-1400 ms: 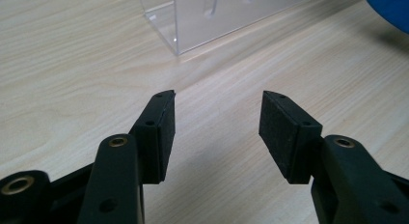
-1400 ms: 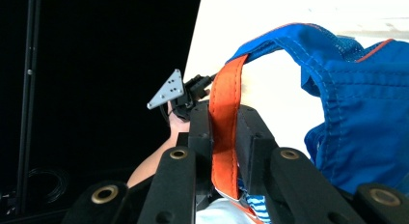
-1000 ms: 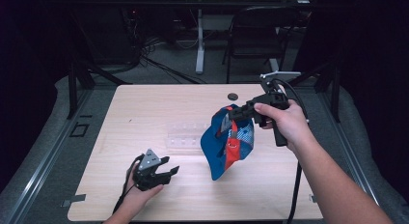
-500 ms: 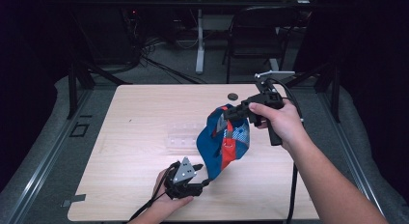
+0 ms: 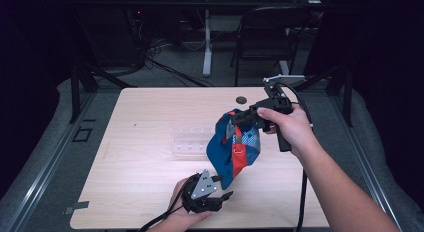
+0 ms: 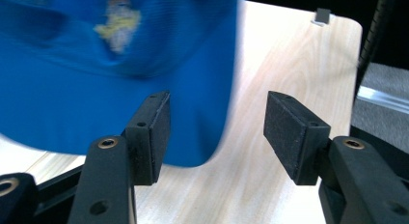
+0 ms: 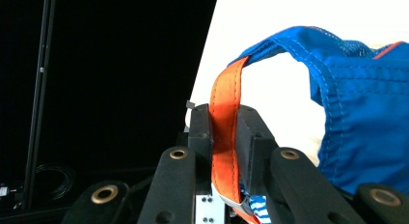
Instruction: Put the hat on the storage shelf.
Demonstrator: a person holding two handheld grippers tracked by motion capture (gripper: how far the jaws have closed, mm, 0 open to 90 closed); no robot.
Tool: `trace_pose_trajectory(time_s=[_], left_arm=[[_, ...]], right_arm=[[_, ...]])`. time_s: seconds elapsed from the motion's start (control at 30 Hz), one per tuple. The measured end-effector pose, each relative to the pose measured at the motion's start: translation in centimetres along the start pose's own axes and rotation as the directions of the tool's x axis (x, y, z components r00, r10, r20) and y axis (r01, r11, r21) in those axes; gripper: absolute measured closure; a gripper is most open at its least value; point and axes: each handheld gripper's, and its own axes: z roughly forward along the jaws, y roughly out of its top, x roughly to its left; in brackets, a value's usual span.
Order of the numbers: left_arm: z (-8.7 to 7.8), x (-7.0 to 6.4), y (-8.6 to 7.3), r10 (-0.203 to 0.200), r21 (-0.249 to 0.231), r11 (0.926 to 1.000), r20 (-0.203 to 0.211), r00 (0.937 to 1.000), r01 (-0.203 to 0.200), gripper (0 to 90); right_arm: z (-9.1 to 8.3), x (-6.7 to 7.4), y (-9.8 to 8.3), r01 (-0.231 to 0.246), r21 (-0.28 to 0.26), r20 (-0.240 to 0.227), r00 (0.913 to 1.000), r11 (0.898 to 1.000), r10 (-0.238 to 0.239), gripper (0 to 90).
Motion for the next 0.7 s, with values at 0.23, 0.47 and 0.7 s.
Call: trace_pose_trajectory(time_s=[0.23,0.47,0.7], left_arm=[[0.4,0.1,0.1,0.005,0.007,1.0000,-0.050,0.9988,-0.005,45.6],[0.3,0.7,0.2,-0.014,0.023,0.9996,-0.113,0.9935,0.016,64.4],[-0.7,1.5,-0.4,-0.026,0.042,0.9987,-0.113,0.9932,0.031,80.6]], right_arm=[[-0.1,0.2,-0.2,0.002,-0.001,0.004,1.0000,1.000,-0.002,78.4],[-0.1,0.4,-0.2,0.007,0.003,0.001,1.0000,1.000,-0.007,78.3],[-0.2,0.2,-0.2,0.003,0.002,0.006,1.0000,1.000,-0.003,78.3]])
